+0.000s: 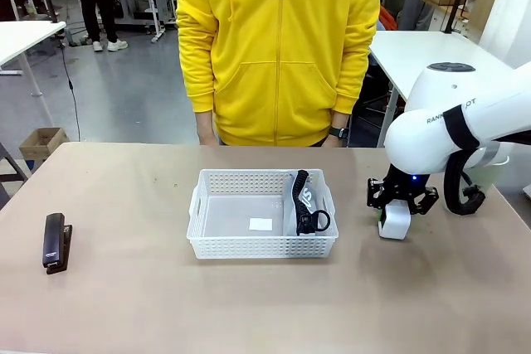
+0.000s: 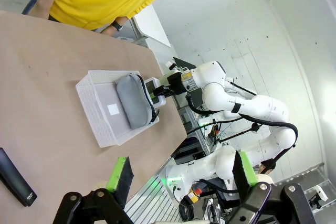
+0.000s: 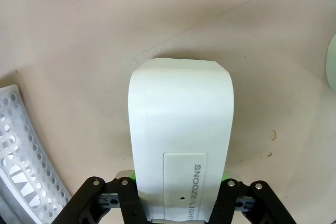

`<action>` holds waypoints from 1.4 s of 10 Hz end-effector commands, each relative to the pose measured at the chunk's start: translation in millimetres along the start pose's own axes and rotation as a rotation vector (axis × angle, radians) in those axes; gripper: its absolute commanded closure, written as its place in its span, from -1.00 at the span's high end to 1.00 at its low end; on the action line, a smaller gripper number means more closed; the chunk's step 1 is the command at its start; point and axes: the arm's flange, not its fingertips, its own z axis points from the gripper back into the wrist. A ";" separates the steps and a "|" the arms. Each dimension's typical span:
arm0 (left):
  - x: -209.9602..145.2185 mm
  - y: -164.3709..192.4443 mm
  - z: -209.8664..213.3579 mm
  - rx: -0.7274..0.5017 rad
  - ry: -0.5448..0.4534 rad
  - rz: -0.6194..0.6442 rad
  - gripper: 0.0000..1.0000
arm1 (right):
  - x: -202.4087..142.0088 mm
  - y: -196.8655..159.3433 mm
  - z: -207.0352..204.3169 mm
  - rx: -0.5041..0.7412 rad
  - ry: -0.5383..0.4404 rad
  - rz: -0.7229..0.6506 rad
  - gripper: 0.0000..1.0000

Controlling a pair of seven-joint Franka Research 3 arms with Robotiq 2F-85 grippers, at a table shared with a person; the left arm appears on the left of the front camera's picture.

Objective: Efficiently arrange items inside the basket to fit them all.
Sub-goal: Pick up the Digital clock and place it inside the Organizing basket.

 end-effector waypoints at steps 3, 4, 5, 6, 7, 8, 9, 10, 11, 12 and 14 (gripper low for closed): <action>0.9 -1.5 -0.2 -0.020 -0.011 -0.022 1.00 | -1.5 -4.2 15.4 -0.039 -0.043 -0.023 -1.00; 0.9 -1.5 -0.2 -0.020 -0.011 -0.022 1.00 | -8.6 -13.5 39.6 0.019 -0.058 0.048 -1.00; 0.9 -1.5 -0.2 -0.020 -0.011 -0.022 1.00 | -20.9 -22.0 69.4 0.048 -0.111 0.093 -1.00; 0.9 -1.5 -0.2 -0.020 -0.011 -0.022 1.00 | -40.7 -28.8 98.2 0.092 -0.150 0.187 -1.00; 0.9 -1.5 -0.2 -0.020 -0.011 -0.022 1.00 | -59.5 -33.8 114.5 0.125 -0.171 0.277 -1.00; 0.9 -1.5 -0.2 -0.020 -0.011 -0.022 1.00 | -75.5 -38.2 123.0 0.176 -0.141 0.392 -1.00; 0.9 -1.5 -0.2 -0.020 -0.011 -0.022 1.00 | -91.4 -46.3 128.4 0.224 -0.117 0.477 -1.00; 0.9 -1.5 -0.2 -0.020 -0.011 -0.022 1.00 | -113.7 -56.0 130.6 0.279 -0.139 0.530 -1.00; 0.9 -1.5 -0.2 -0.020 -0.011 -0.022 1.00 | -128.1 -61.4 130.1 0.321 -0.199 0.512 -1.00; 0.9 -1.5 -0.2 -0.020 -0.011 -0.022 1.00 | -129.4 -61.1 127.5 0.344 -0.217 0.476 -1.00; 0.9 -1.5 -0.2 -0.020 -0.011 -0.022 1.00 | -96.2 -35.7 163.5 0.282 -0.196 0.498 -0.09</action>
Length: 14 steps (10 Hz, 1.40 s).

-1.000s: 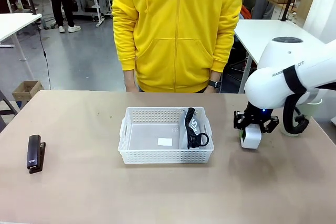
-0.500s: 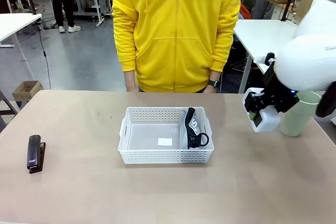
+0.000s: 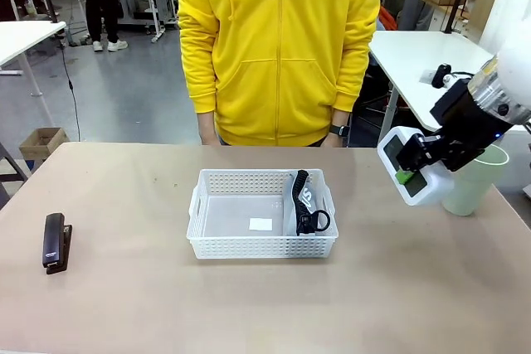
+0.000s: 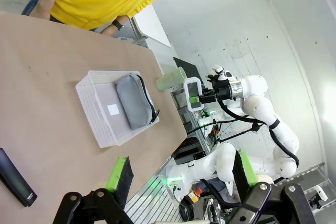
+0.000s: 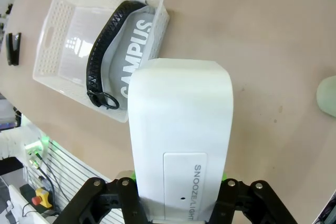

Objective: Efficiently arrange items inside the basket to fit them all.
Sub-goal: Pick up the Digital clock and place it inside the Organizing basket.

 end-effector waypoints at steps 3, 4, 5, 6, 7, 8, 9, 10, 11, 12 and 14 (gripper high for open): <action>0.3 -1.0 -0.6 -0.020 -0.011 -0.020 1.00 | -0.2 3.7 -0.9 -0.021 0.003 0.026 -0.09; 0.3 -1.0 -0.6 -0.020 -0.011 -0.020 1.00 | -0.2 3.7 -0.9 -0.021 0.003 0.026 -0.09; 0.3 -1.0 -0.6 -0.020 -0.011 -0.020 1.00 | -0.8 6.0 -2.2 -0.010 0.007 0.017 0.03; 0.3 -1.0 -0.6 -0.020 -0.011 -0.020 1.00 | 22.7 36.4 3.4 -0.130 -0.003 0.058 0.03; 0.3 -1.0 -0.6 -0.020 -0.011 -0.020 1.00 | 46.1 66.7 5.0 -0.172 -0.032 0.118 0.03; 0.3 -1.0 -0.6 -0.020 -0.011 -0.020 1.00 | 65.9 96.8 -0.1 -0.189 -0.043 0.166 0.03; 0.3 -1.0 -0.6 -0.020 -0.011 -0.020 1.00 | 84.8 130.8 -13.1 -0.204 -0.026 0.229 0.03; 0.3 -1.0 -0.6 -0.020 -0.011 -0.020 1.00 | 96.1 161.1 -27.9 -0.213 0.000 0.289 0.03; 0.3 -1.0 -0.6 -0.020 -0.011 -0.020 1.00 | 102.1 191.2 -43.2 -0.231 0.023 0.358 0.03; 0.3 -1.0 -0.6 -0.020 -0.011 -0.020 1.00 | 103.4 216.9 -56.7 -0.262 0.036 0.414 0.03; 0.3 -1.0 -0.6 -0.020 -0.011 -0.020 1.00 | 99.7 250.9 -88.7 -0.306 0.089 0.504 0.03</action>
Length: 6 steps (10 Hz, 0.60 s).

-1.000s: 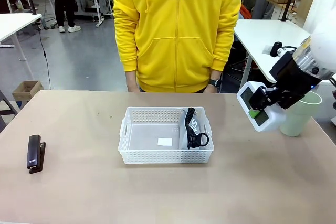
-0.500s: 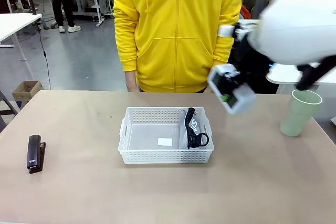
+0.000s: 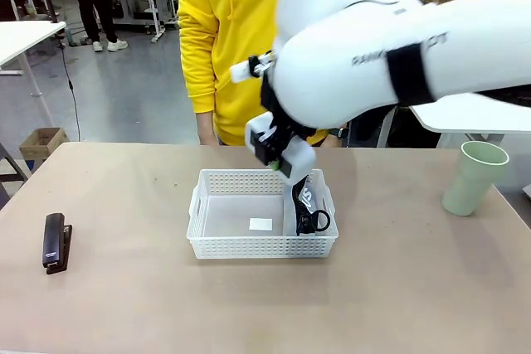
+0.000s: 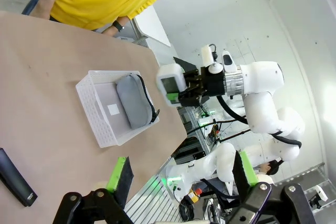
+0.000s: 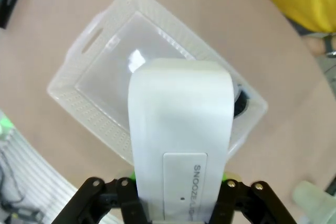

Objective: Efficiently arrange items inside the basket to fit them all.
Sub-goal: Pick up the Digital clock and place it inside the Organizing basket.

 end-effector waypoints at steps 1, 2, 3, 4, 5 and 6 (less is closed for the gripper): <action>-0.3 -1.4 -0.8 -0.021 -0.012 -0.021 1.00 | 16.4 18.5 -14.0 -0.041 0.031 0.042 0.03; -0.3 -1.4 -0.8 -0.021 -0.012 -0.021 1.00 | 17.5 27.1 -28.9 -0.019 0.025 0.074 0.03; -0.3 -1.4 -0.8 -0.021 -0.012 -0.021 1.00 | 16.9 35.9 -46.7 0.026 0.018 0.120 0.03; -0.3 -1.4 -0.8 -0.021 -0.012 -0.021 1.00 | 17.0 42.7 -62.5 0.015 0.013 0.153 0.03; -0.3 -1.4 -0.8 -0.021 -0.012 -0.021 1.00 | 16.6 46.6 -76.3 0.034 0.024 0.172 0.03; -0.3 -1.4 -0.8 -0.021 -0.012 -0.021 1.00 | 18.0 48.3 -89.6 0.030 0.019 0.189 0.03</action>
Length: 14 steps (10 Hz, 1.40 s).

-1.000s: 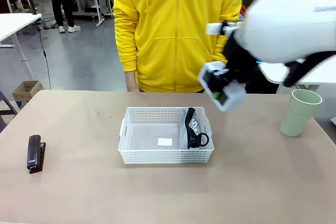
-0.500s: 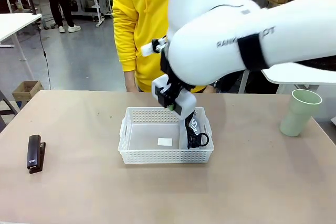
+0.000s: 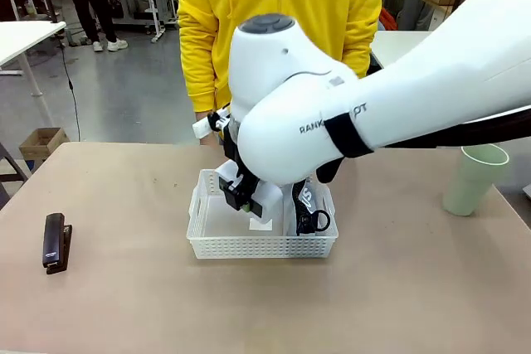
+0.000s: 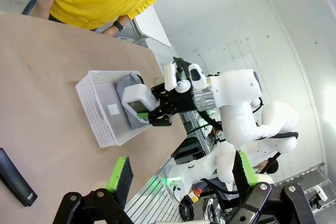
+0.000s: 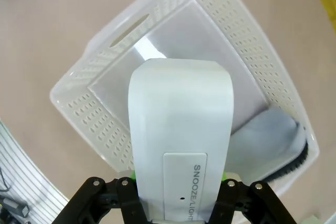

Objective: Efficiently arrange items inside the basket to fit them all.
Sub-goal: Pick up the Digital clock and place it inside the Organizing basket.

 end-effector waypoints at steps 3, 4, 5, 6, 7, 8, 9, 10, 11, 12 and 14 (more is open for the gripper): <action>-0.3 -1.2 -0.9 -0.021 -0.012 -0.021 1.00 | 12.3 -9.8 -36.1 0.074 -0.009 0.145 0.03; -0.3 -1.2 -0.9 -0.021 -0.012 -0.021 1.00 | 13.8 -11.0 -45.6 0.083 -0.001 0.156 0.03; -0.3 -1.2 -0.9 -0.021 -0.012 -0.021 1.00 | 15.7 -12.6 -56.1 0.101 0.002 0.173 0.03; -0.3 -1.2 -0.9 -0.021 -0.012 -0.021 1.00 | 17.3 -13.8 -65.7 0.125 0.006 0.184 0.03; -0.3 -1.2 -0.9 -0.021 -0.012 -0.021 1.00 | 18.7 -14.9 -70.4 0.110 0.021 0.181 0.03; -0.3 -1.2 -0.9 -0.021 -0.012 -0.021 1.00 | 19.6 -16.4 -72.8 0.125 0.026 0.177 0.03; -0.3 -1.2 -0.9 -0.021 -0.012 -0.021 1.00 | 19.7 -17.5 -74.2 0.124 0.033 0.171 0.03; -0.3 -1.2 -0.9 -0.021 -0.012 -0.021 1.00 | 19.7 -18.4 -75.5 0.125 0.043 0.165 0.03; -0.3 -1.2 -0.9 -0.021 -0.012 -0.021 1.00 | 19.8 -18.9 -75.5 0.129 0.046 0.163 0.03; -0.3 -1.2 -0.9 -0.021 -0.012 -0.021 1.00 | 19.5 -19.3 -75.8 0.122 0.051 0.162 0.03; -0.3 -1.2 -0.9 -0.021 -0.012 -0.021 1.00 | 19.0 -19.6 -76.4 0.106 0.053 0.169 1.00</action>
